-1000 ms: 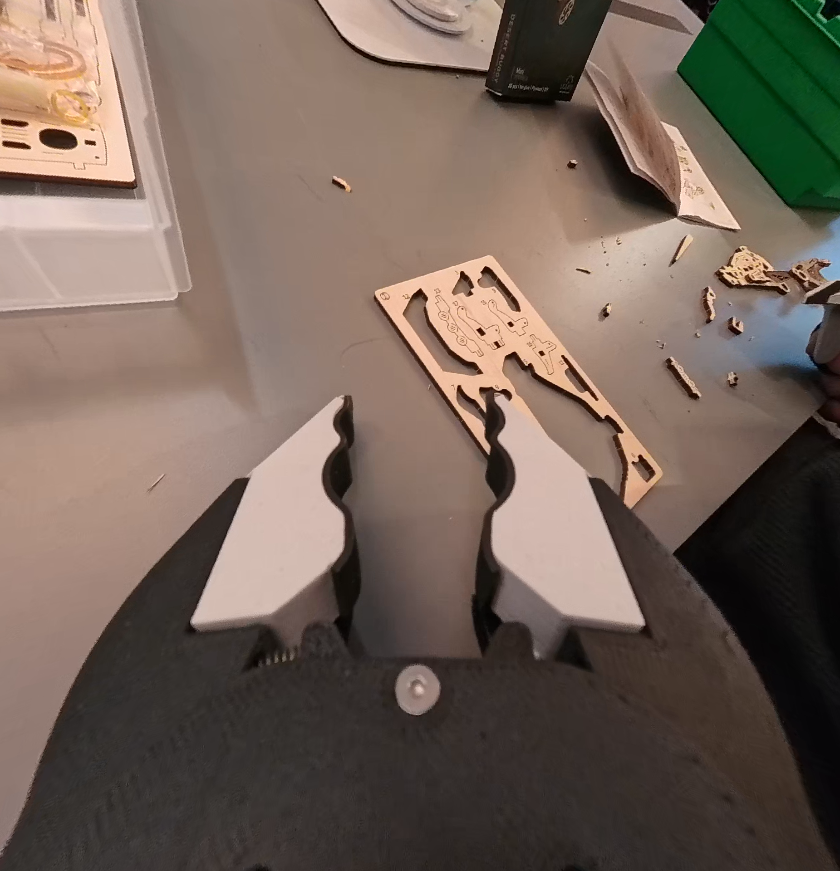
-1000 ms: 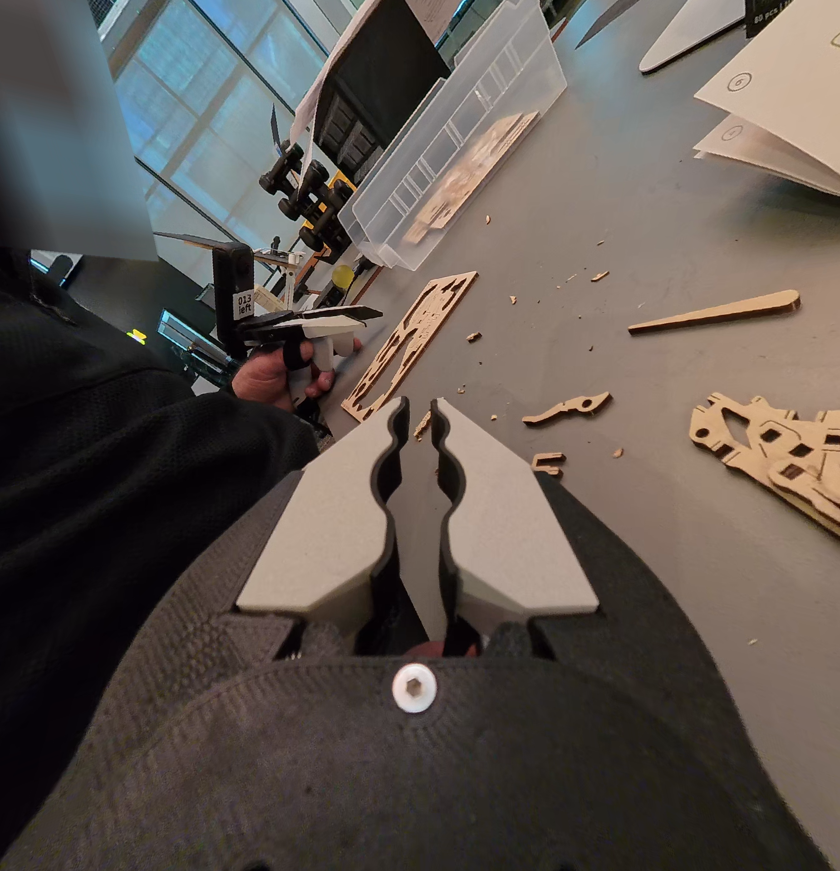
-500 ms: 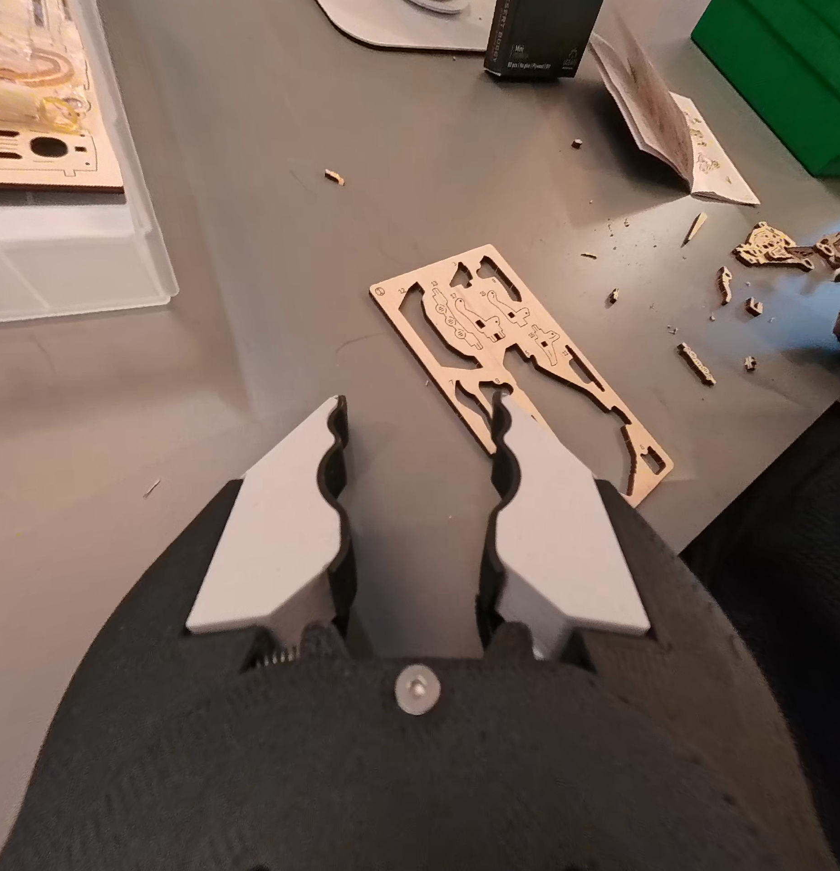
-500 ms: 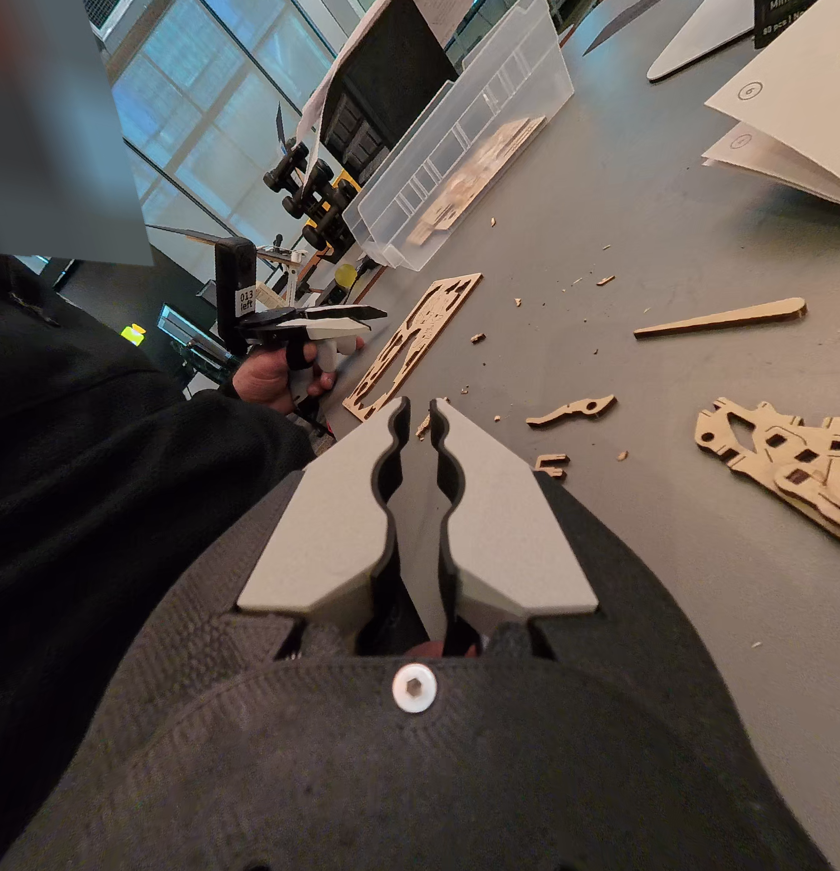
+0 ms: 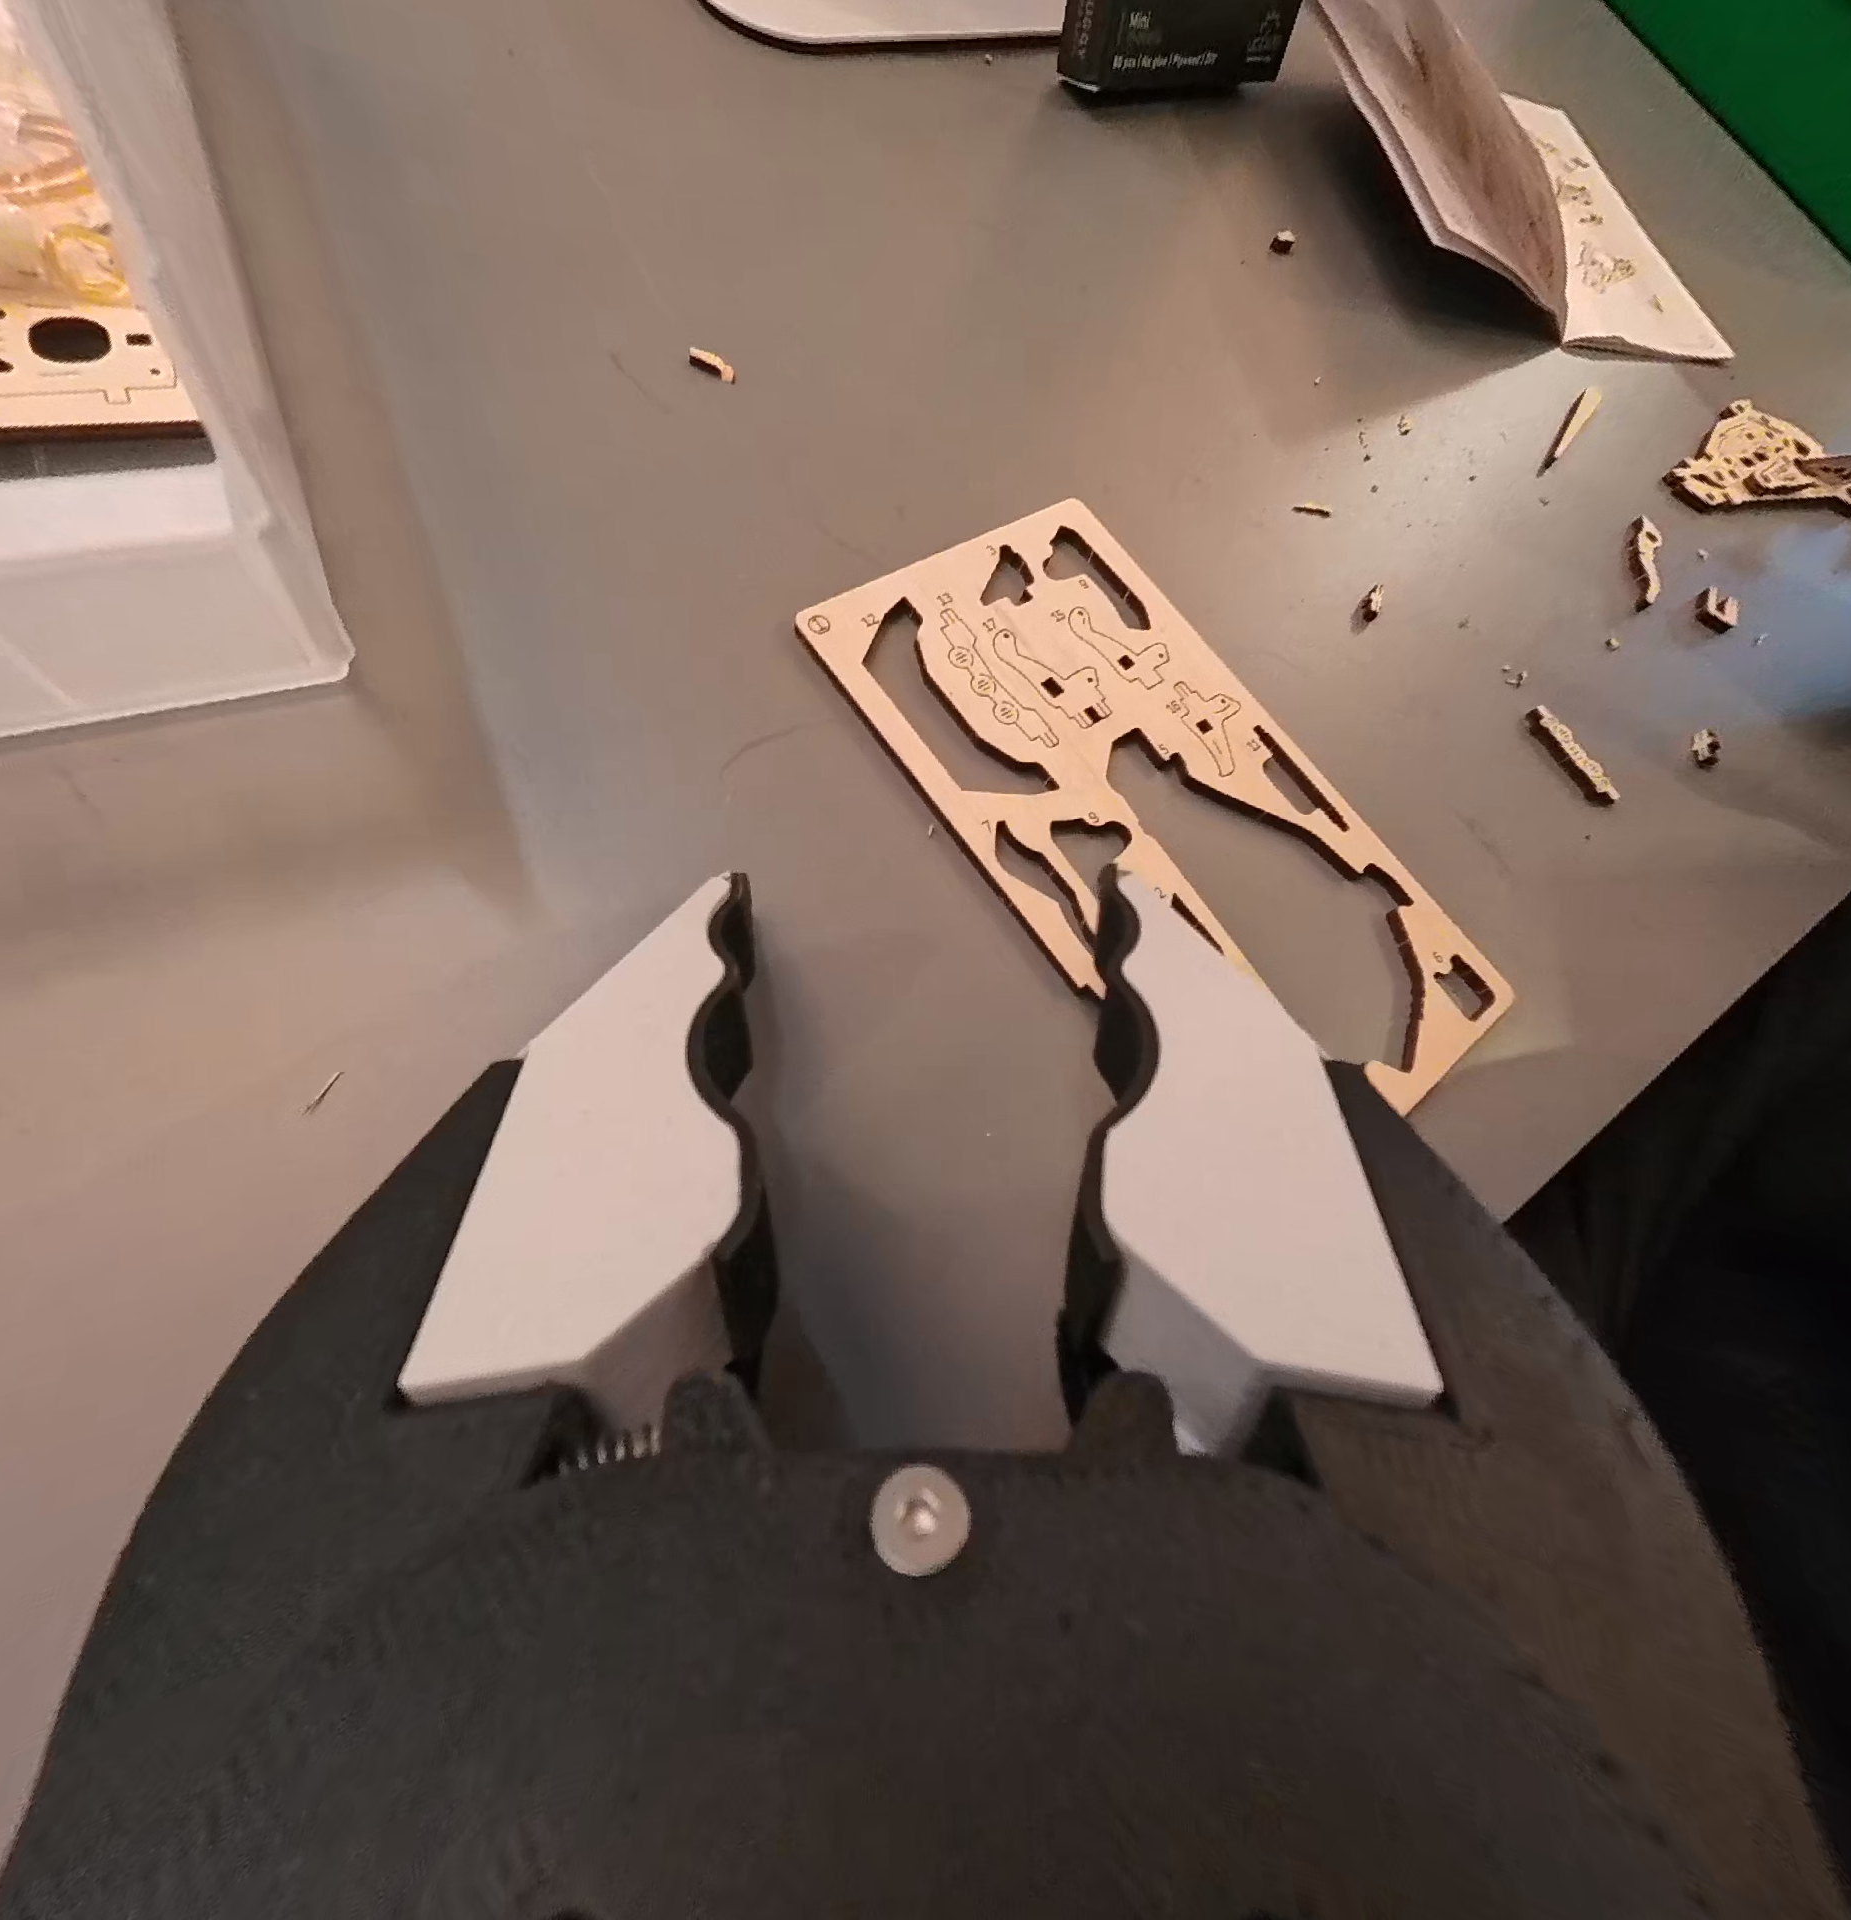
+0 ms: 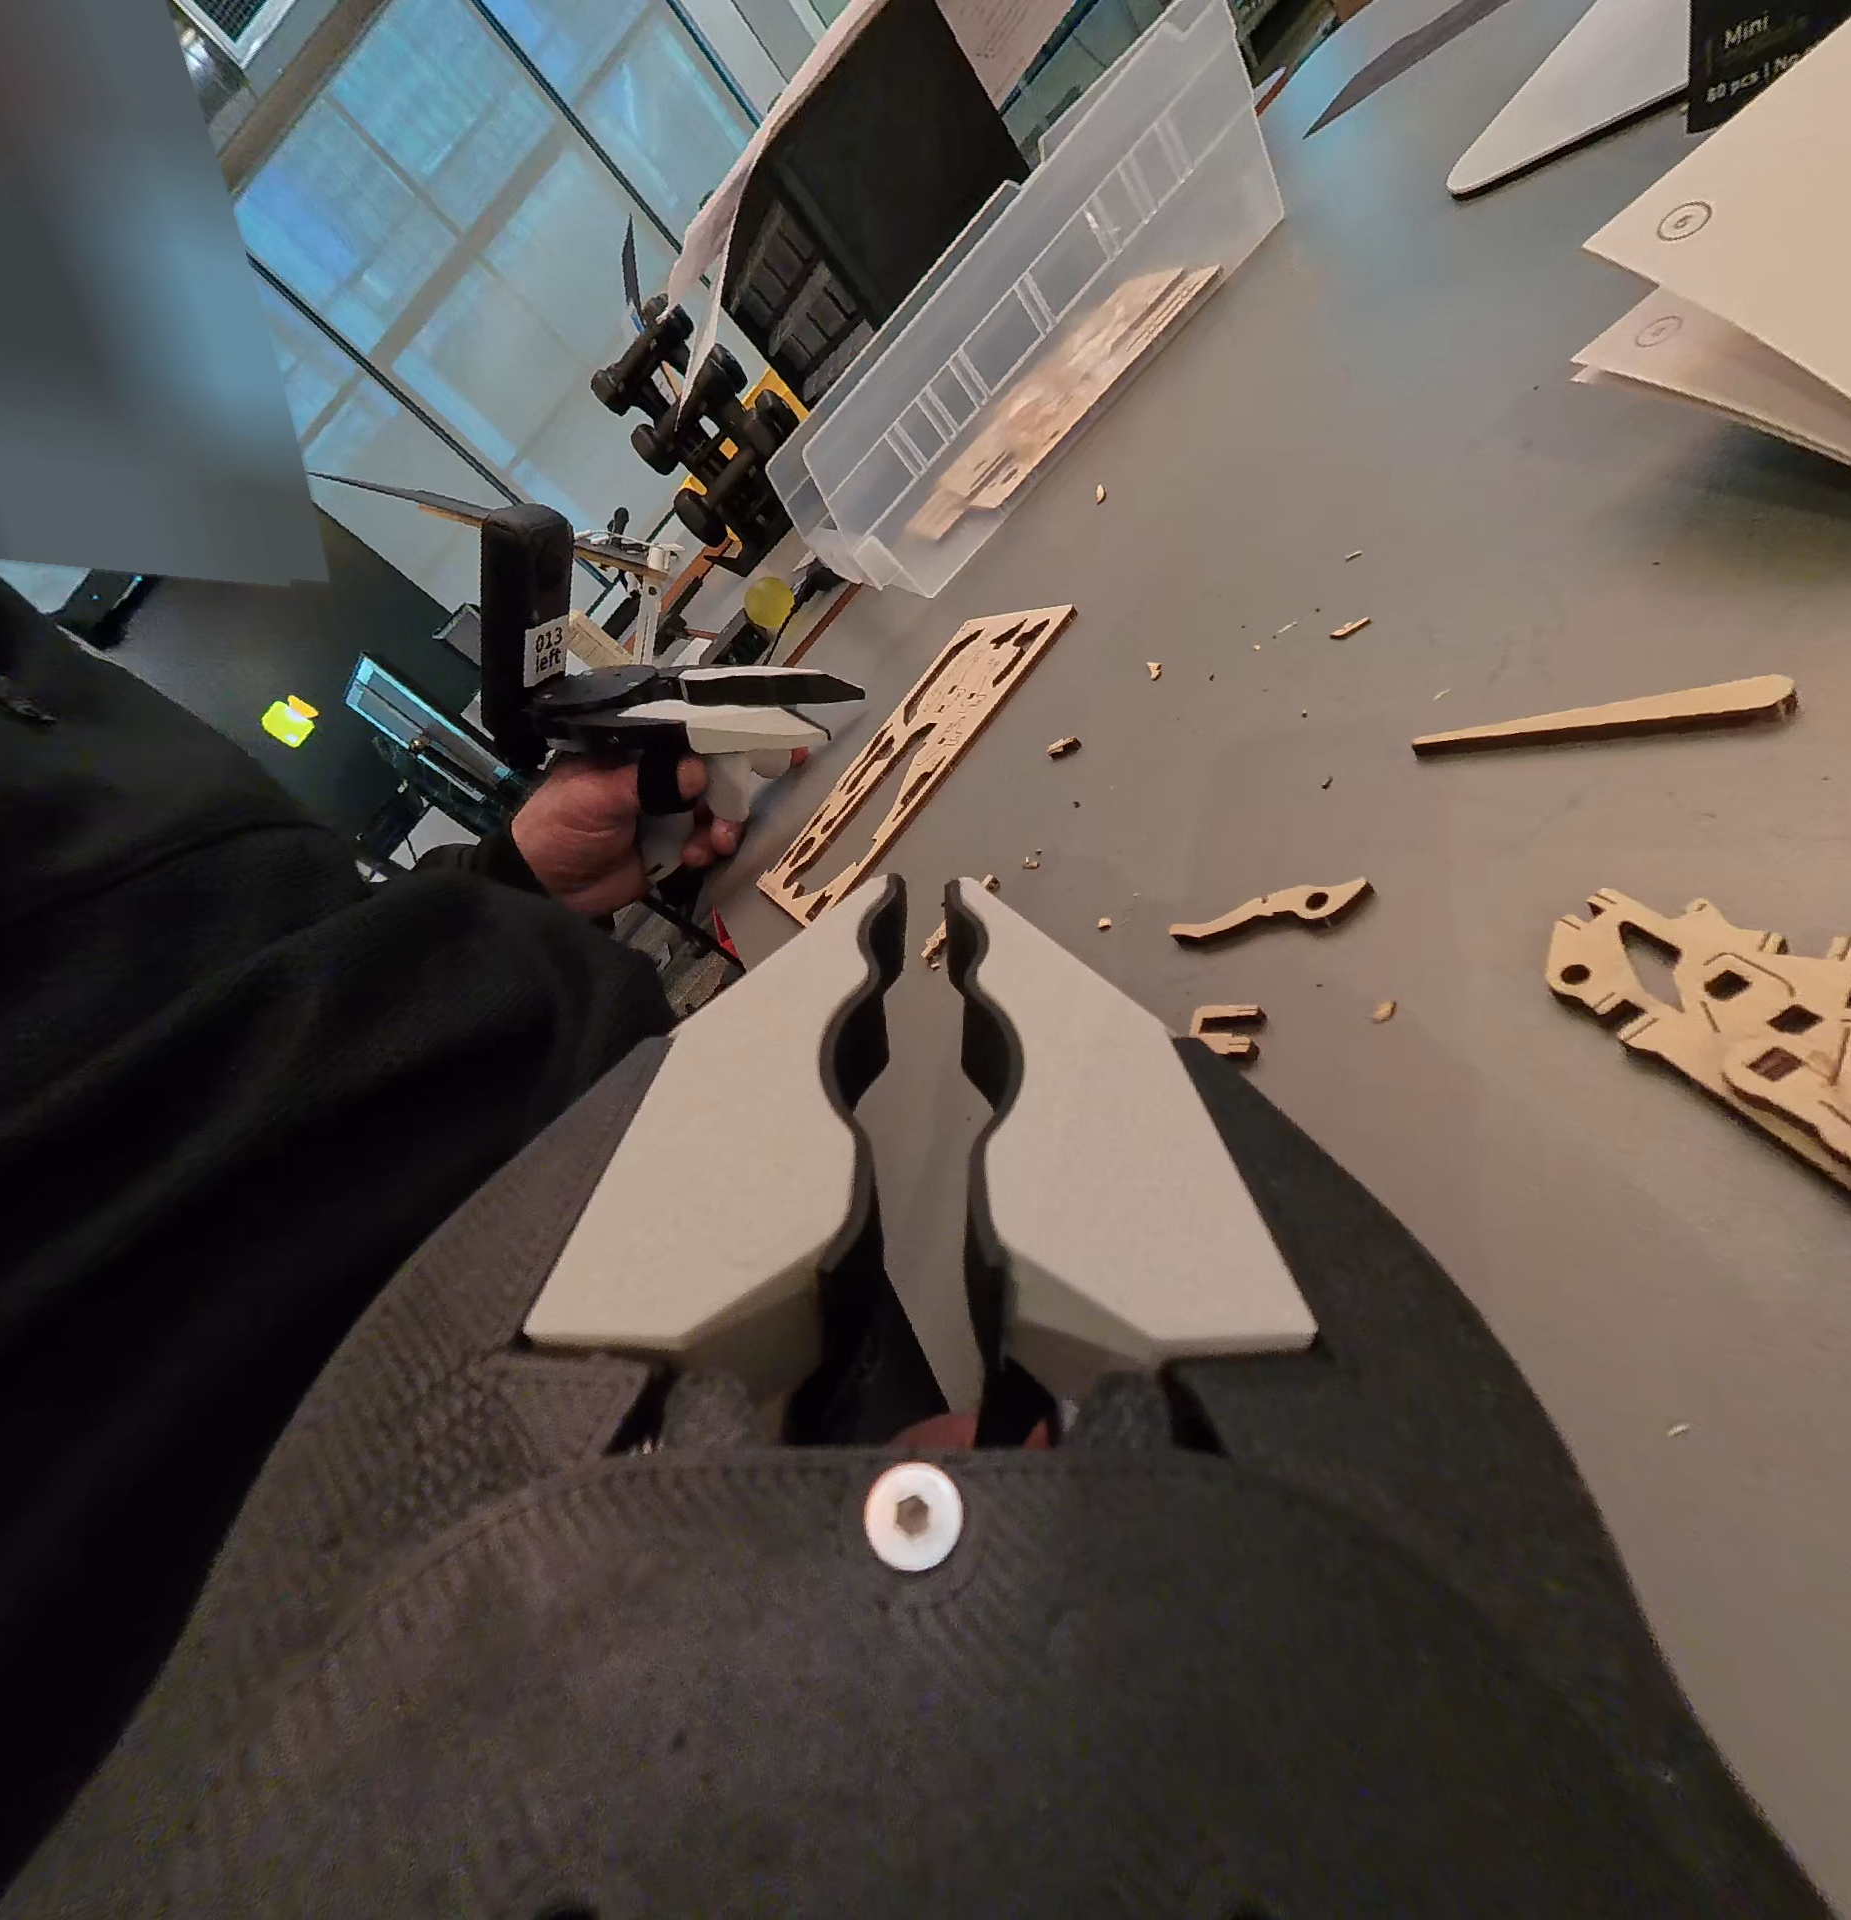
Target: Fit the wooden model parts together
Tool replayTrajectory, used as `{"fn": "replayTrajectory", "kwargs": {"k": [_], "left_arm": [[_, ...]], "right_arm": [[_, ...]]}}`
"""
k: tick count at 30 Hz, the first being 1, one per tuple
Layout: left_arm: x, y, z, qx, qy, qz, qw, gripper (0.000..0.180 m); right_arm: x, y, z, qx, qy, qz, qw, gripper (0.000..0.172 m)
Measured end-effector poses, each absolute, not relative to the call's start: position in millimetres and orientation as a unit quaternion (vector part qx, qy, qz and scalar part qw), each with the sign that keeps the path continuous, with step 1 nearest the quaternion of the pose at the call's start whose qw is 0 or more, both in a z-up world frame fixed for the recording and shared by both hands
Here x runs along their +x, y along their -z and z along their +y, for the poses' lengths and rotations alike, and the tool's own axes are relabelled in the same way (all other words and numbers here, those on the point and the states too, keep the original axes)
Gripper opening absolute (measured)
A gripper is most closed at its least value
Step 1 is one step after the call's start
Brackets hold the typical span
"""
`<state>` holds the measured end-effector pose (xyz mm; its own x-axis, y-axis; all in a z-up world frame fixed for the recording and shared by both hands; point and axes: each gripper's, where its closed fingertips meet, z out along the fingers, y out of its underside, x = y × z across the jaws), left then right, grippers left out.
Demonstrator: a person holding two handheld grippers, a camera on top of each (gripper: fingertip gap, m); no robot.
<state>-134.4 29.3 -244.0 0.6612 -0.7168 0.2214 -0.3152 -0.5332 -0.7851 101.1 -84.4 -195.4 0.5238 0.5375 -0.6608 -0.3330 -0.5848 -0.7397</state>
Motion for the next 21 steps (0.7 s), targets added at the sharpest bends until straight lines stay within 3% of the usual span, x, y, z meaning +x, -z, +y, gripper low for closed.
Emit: {"fn": "replayTrajectory", "kwargs": {"k": [21], "left_arm": [[-132.2, 249.3, 26.4, -0.837, 0.252, 0.329, 0.356, 0.067]], "right_arm": [[101.1, 198.1, -82.2, -0.754, -0.485, -0.058, 0.439, 0.004]]}}
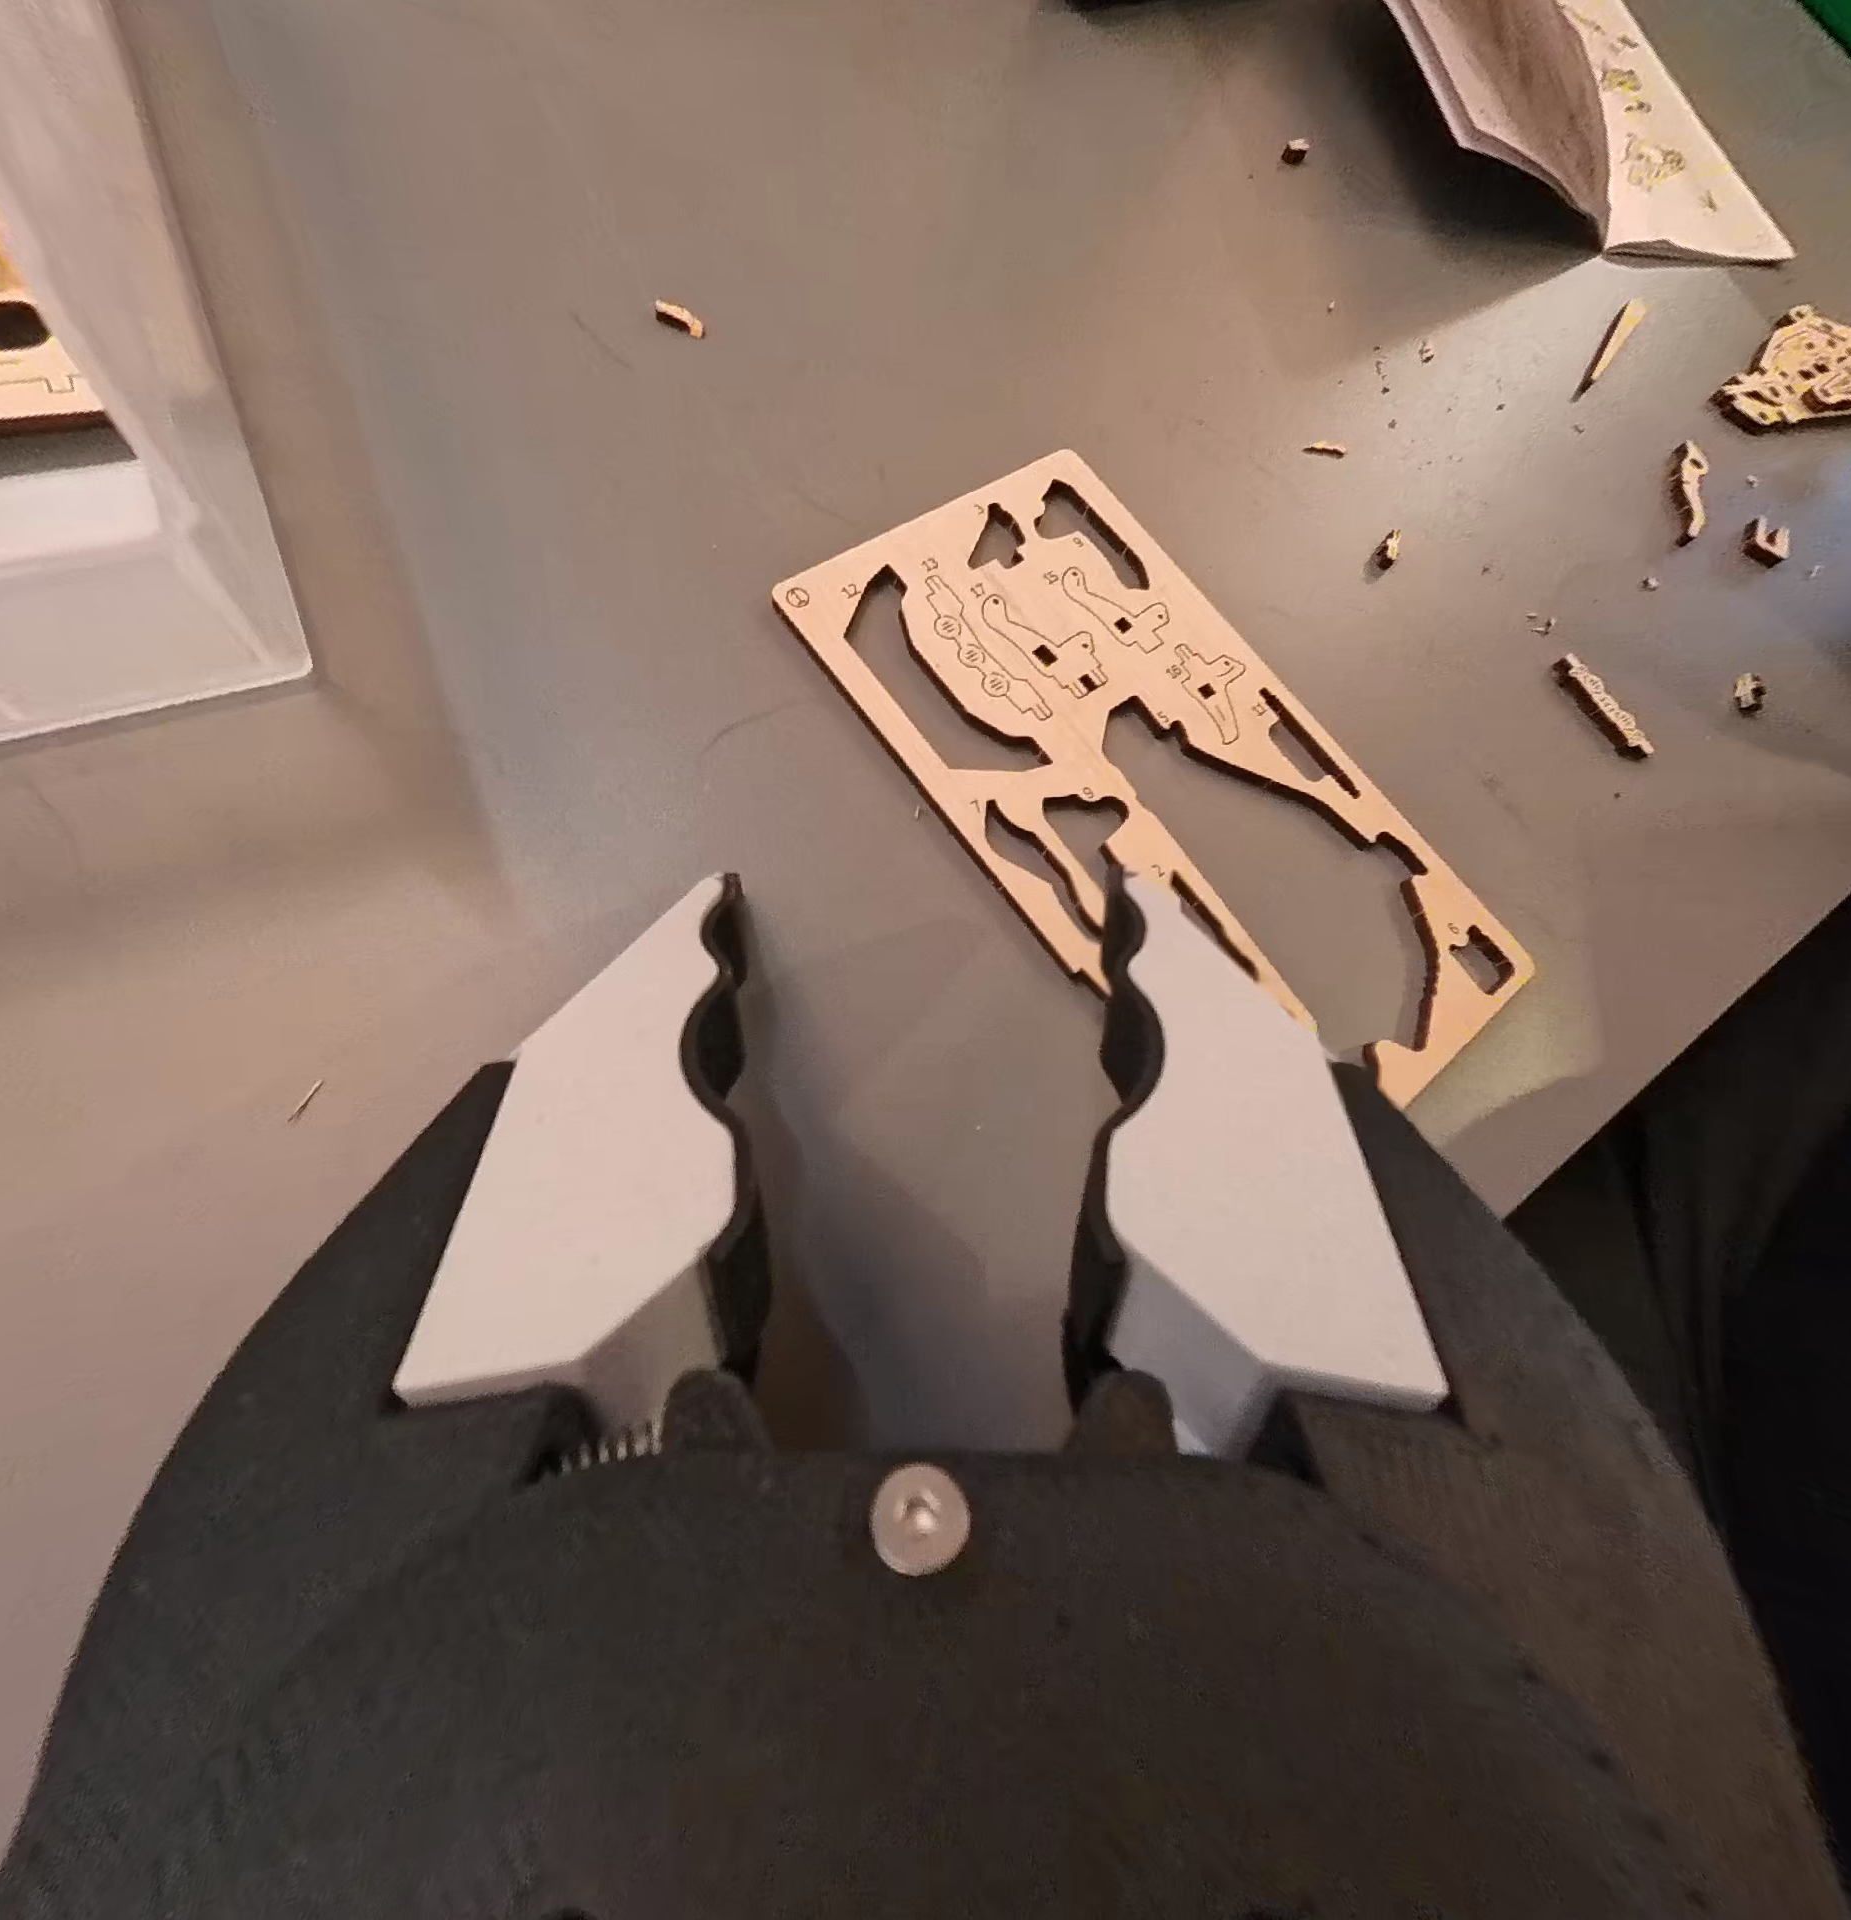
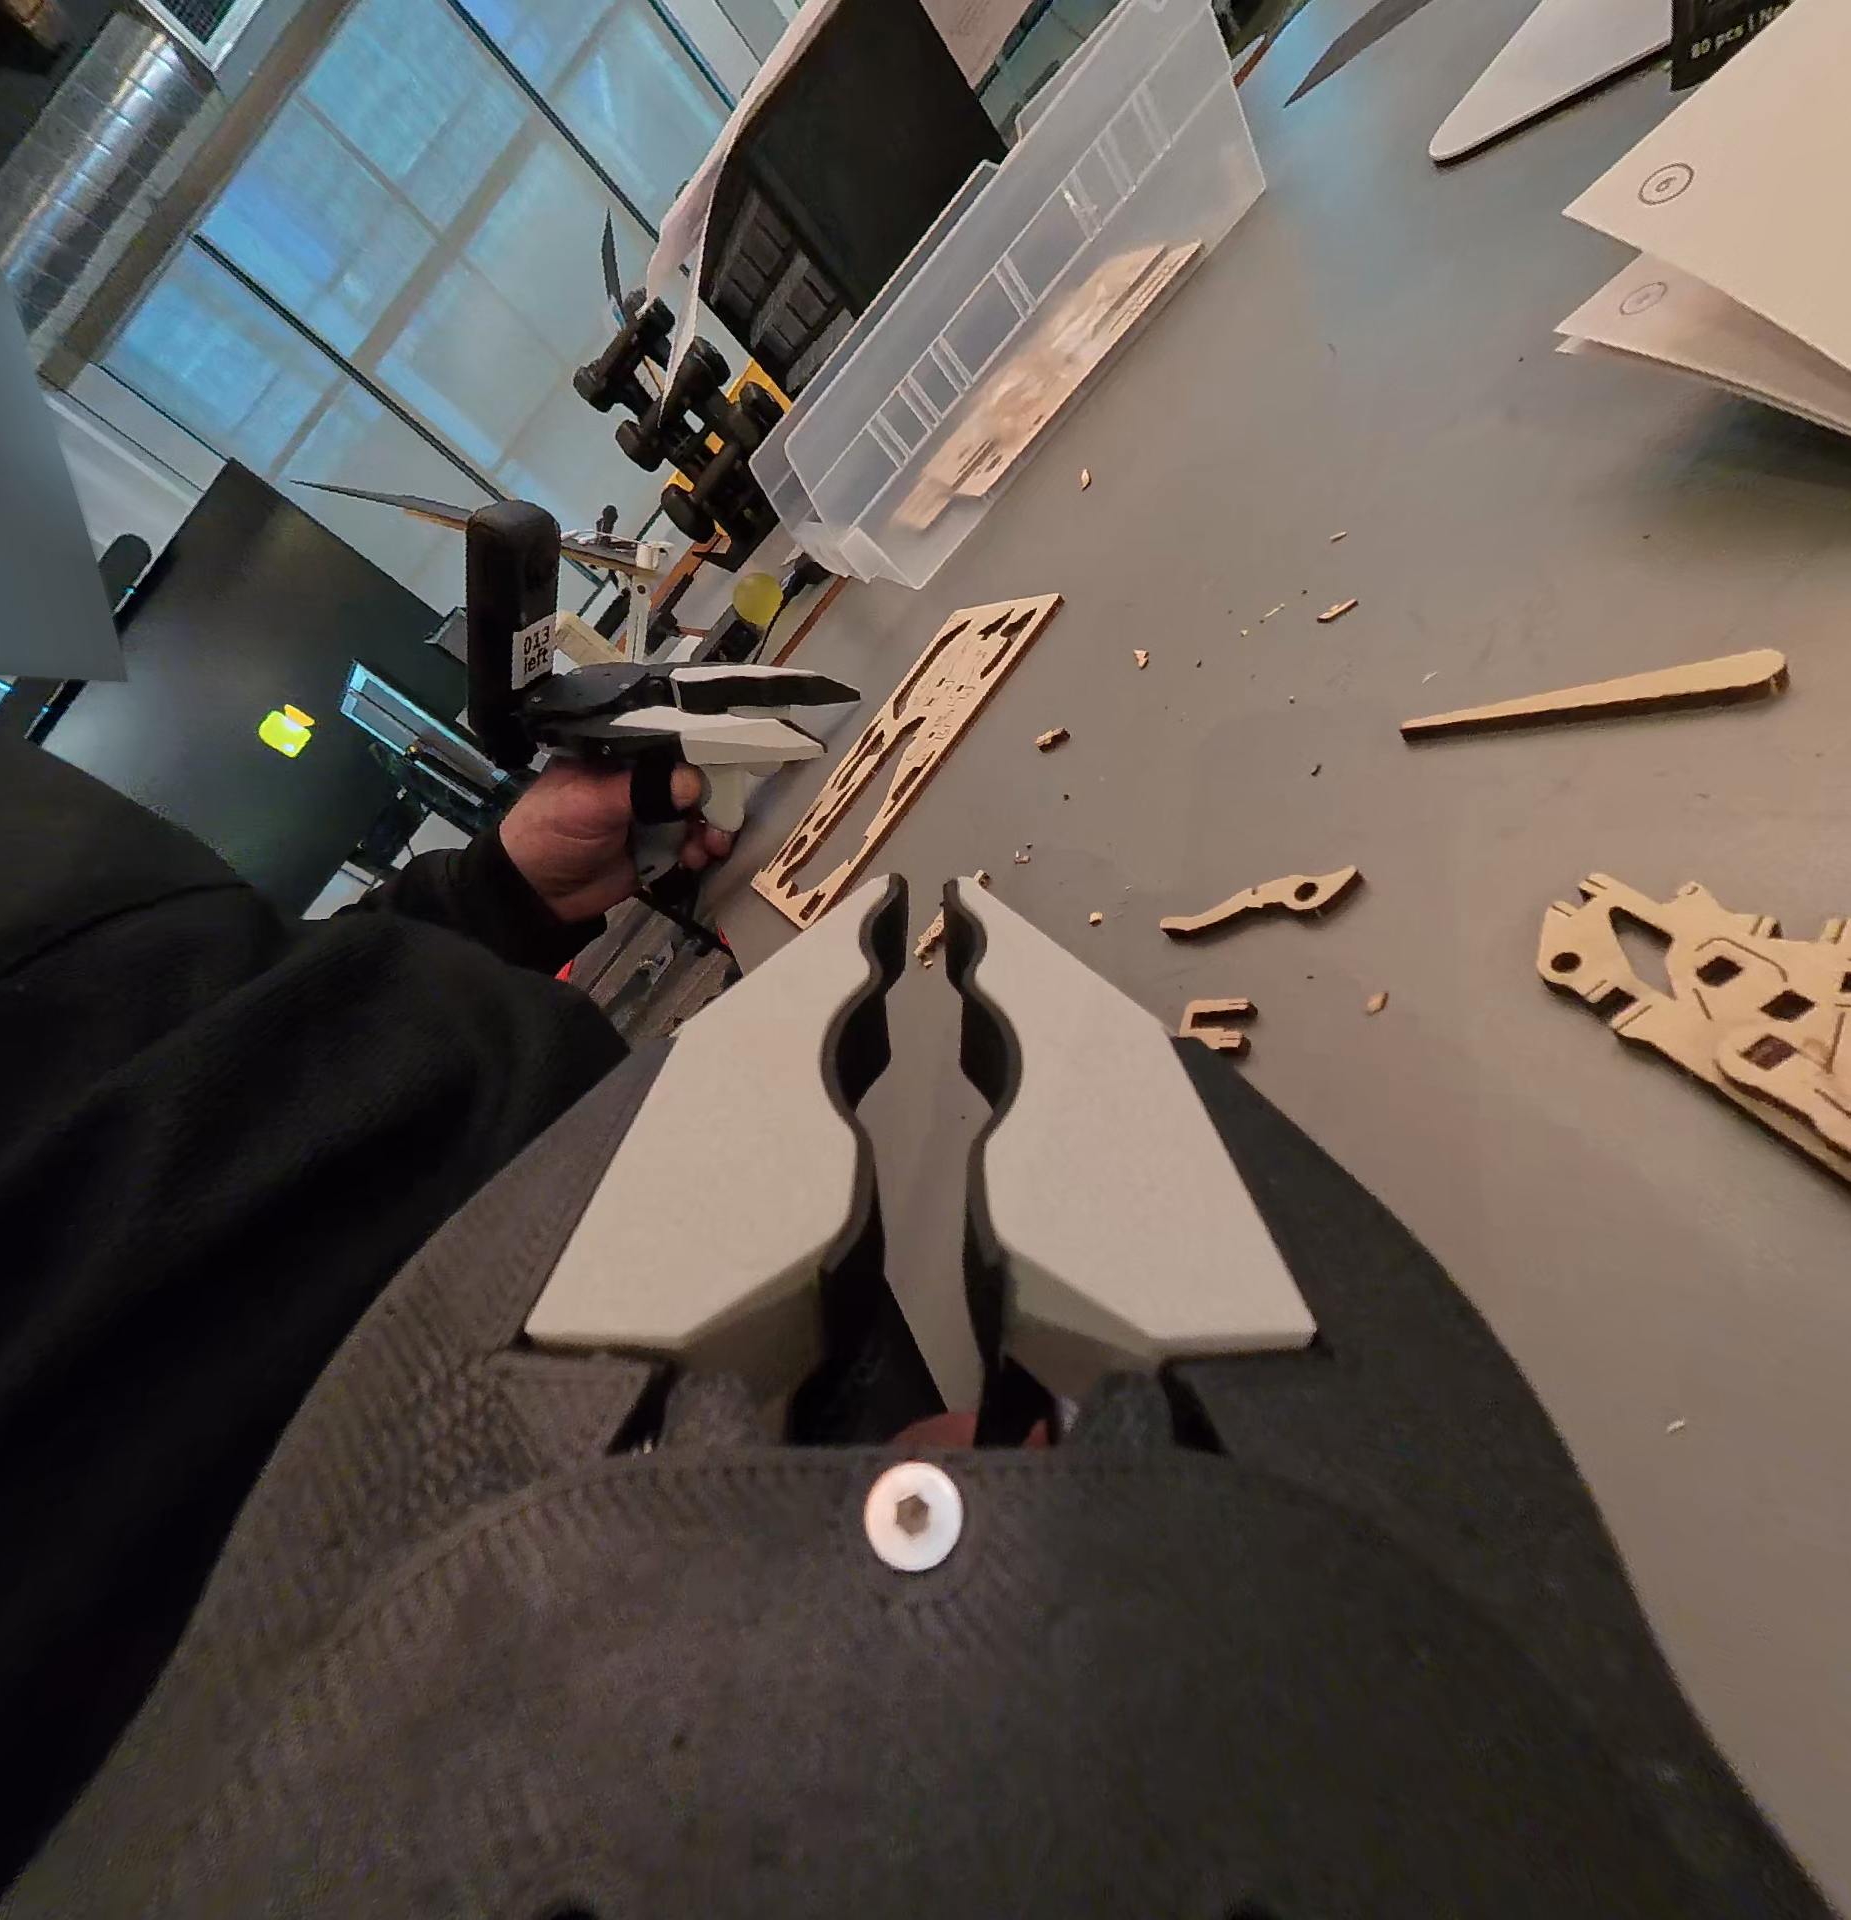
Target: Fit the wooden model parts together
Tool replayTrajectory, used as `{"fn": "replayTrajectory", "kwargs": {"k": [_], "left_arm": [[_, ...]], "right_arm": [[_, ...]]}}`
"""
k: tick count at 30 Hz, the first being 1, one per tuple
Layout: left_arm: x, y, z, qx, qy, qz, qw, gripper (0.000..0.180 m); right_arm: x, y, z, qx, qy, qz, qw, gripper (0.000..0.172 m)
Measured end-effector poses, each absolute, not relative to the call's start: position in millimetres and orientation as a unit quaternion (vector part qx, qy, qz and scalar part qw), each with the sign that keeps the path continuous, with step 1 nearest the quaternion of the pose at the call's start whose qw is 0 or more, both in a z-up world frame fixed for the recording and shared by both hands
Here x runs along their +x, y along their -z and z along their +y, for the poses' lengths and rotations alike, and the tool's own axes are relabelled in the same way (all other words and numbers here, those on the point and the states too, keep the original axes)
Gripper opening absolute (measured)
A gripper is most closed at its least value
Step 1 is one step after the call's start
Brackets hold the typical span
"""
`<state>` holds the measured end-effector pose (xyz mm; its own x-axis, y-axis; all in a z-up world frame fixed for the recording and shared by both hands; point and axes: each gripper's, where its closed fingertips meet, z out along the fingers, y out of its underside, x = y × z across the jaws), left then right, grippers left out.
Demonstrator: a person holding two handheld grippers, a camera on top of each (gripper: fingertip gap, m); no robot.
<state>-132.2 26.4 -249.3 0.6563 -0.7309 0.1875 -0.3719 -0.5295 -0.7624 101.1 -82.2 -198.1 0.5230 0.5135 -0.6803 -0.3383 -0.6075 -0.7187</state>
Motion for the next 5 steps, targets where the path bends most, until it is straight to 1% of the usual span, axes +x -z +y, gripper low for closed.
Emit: {"fn": "replayTrajectory", "kwargs": {"k": [2, 5], "left_arm": [[-132.8, 249.7, 26.6, -0.837, 0.249, 0.330, 0.358, 0.065], [-135.2, 248.3, 29.5, -0.839, 0.254, 0.316, 0.362, 0.056]], "right_arm": [[101.1, 198.5, -81.8, -0.755, -0.486, -0.056, 0.437, 0.004], [101.0, 198.6, -81.8, -0.755, -0.488, -0.056, 0.434, 0.004]]}}
